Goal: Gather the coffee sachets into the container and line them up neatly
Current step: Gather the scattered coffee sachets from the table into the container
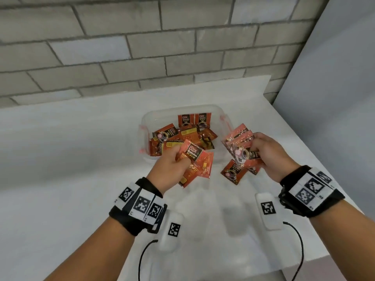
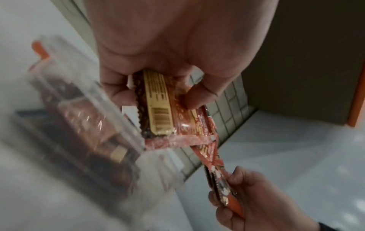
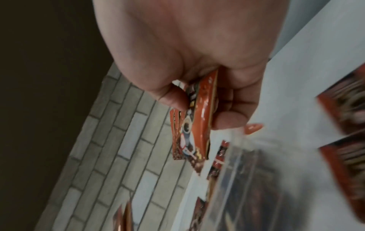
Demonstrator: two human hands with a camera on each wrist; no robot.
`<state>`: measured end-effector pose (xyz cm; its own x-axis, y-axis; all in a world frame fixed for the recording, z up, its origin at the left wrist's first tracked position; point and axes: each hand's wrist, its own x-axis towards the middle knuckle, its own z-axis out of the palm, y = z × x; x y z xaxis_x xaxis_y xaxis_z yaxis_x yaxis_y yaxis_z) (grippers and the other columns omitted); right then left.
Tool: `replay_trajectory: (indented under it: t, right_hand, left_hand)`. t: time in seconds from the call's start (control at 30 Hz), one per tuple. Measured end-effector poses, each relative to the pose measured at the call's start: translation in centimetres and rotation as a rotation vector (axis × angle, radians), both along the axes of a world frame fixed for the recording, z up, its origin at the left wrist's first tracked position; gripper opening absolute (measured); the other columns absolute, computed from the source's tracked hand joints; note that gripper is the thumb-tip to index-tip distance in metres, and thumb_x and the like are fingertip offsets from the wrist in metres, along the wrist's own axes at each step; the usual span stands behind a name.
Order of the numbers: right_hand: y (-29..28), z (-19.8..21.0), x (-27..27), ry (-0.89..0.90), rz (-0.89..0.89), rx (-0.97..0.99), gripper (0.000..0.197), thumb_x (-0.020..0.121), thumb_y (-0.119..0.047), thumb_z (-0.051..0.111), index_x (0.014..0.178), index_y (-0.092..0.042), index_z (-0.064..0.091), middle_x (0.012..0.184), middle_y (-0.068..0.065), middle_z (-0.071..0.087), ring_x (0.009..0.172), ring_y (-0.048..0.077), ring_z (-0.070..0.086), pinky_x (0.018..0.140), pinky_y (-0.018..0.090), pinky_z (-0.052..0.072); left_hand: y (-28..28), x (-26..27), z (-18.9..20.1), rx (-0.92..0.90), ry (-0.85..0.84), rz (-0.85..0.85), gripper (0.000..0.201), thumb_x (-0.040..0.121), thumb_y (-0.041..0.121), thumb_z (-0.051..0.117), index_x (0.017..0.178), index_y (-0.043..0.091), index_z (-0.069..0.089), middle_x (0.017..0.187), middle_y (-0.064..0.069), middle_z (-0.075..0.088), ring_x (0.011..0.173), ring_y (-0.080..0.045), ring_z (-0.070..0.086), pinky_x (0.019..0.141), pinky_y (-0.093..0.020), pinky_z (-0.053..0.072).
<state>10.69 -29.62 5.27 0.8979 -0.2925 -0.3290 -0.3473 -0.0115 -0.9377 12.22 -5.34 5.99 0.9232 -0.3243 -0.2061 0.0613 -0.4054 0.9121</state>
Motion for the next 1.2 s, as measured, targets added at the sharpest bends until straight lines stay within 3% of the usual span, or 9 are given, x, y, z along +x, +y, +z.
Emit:
replay_trajectory:
  t: [0.2, 0.3, 0.43, 0.63, 0.77, 0.9, 1.03, 1.13, 1.2]
  right_hand:
    - [6.7, 1.0, 6.3, -0.120, 0.194, -0.114, 0.025, 0.086, 0.005, 0.048, 0.089, -0.018, 0.059, 0.096, 0.003, 0.068, 0.081, 0.020, 0.065, 0.078, 0.042, 0.055]
    - [8.7, -0.2, 9.2, -0.097, 0.303, -0.257, 0.022, 0.086, -0.002, 0.055, 0.096, -0.019, 0.062, 0.097, 0.000, 0.069, 0.084, 0.022, 0.069, 0.079, 0.042, 0.057]
    - [10.3, -1.7, 11.3, -0.058, 0.379, -0.592, 0.040, 0.088, -0.022, 0.062, 0.126, -0.015, 0.052, 0.126, 0.004, 0.058, 0.107, 0.020, 0.060, 0.090, 0.031, 0.049]
    - [8.6, -1.9, 10.4, -0.070, 0.420, -0.810, 0.052, 0.091, -0.042, 0.056, 0.135, -0.016, 0.047, 0.138, 0.009, 0.045, 0.123, 0.024, 0.047, 0.098, 0.031, 0.038]
    - [4.6, -1.5, 9.0, -0.151, 0.226, -0.731, 0.045, 0.092, -0.040, 0.055, 0.132, -0.019, 0.050, 0.130, 0.004, 0.050, 0.104, 0.018, 0.052, 0.088, 0.027, 0.039]
    - [-1.6, -3.2, 6.8, -0.169, -0.126, -0.681, 0.029, 0.091, -0.013, 0.054, 0.120, -0.012, 0.058, 0.123, 0.010, 0.057, 0.098, 0.023, 0.055, 0.085, 0.024, 0.036]
    - [-5.7, -7.5, 5.0, 0.215, 0.125, -0.855, 0.041, 0.090, -0.017, 0.055, 0.131, -0.016, 0.051, 0.137, 0.016, 0.046, 0.121, 0.035, 0.046, 0.099, 0.034, 0.040]
    - [-5.7, -9.5, 3.8, 0.338, 0.315, -0.998, 0.048, 0.091, -0.028, 0.057, 0.138, -0.025, 0.045, 0.144, 0.009, 0.040, 0.129, 0.033, 0.037, 0.107, 0.041, 0.034]
    - [-5.2, -10.2, 3.2, 0.334, 0.351, -1.068, 0.047, 0.090, -0.028, 0.057, 0.136, -0.025, 0.047, 0.144, 0.007, 0.040, 0.127, 0.032, 0.039, 0.106, 0.042, 0.036]
  left_hand:
    - [3.0, 5.2, 2.5, 0.084, -0.211, 0.334, 0.014, 0.091, 0.007, 0.050, 0.102, 0.015, 0.047, 0.081, 0.007, 0.052, 0.075, -0.011, 0.052, 0.066, -0.019, 0.040]
    - [3.0, 7.5, 2.2, 0.218, -0.124, 0.338, 0.038, 0.092, 0.009, 0.046, 0.129, 0.010, 0.036, 0.104, -0.003, 0.057, 0.089, -0.020, 0.051, 0.076, -0.028, 0.041]
    - [2.5, 8.6, 0.6, 0.449, -0.040, 0.274, 0.044, 0.097, 0.013, 0.042, 0.138, 0.005, 0.029, 0.126, -0.018, 0.054, 0.105, -0.029, 0.055, 0.083, -0.033, 0.043]
    - [3.0, 7.7, -1.1, 0.462, -0.121, 0.243, 0.066, 0.094, 0.023, 0.049, 0.150, 0.006, 0.017, 0.149, -0.017, 0.031, 0.137, -0.030, 0.031, 0.109, -0.035, 0.029]
    - [4.6, 6.9, -1.8, 0.539, -0.247, 0.331, 0.054, 0.093, 0.031, 0.053, 0.142, 0.015, 0.037, 0.142, -0.012, 0.042, 0.132, -0.031, 0.032, 0.105, -0.042, 0.032]
    - [6.6, 6.7, -3.2, 0.563, -0.090, 0.389, 0.061, 0.092, 0.036, 0.053, 0.146, 0.019, 0.030, 0.142, -0.015, 0.041, 0.131, -0.035, 0.032, 0.104, -0.047, 0.034]
    - [5.2, 5.3, -3.5, 0.613, -0.289, 0.356, 0.054, 0.092, 0.030, 0.054, 0.142, 0.015, 0.040, 0.142, -0.016, 0.041, 0.130, -0.036, 0.032, 0.100, -0.049, 0.034]
    - [1.3, 3.1, -2.9, 0.499, -0.585, 0.198, 0.028, 0.089, 0.021, 0.057, 0.114, 0.009, 0.061, 0.112, -0.015, 0.057, 0.105, -0.030, 0.044, 0.085, -0.037, 0.036]
    - [-1.7, 1.9, -3.0, 0.410, -0.538, -0.093, 0.015, 0.092, 0.020, 0.054, 0.101, 0.010, 0.061, 0.095, -0.004, 0.057, 0.089, -0.019, 0.048, 0.077, -0.030, 0.039]
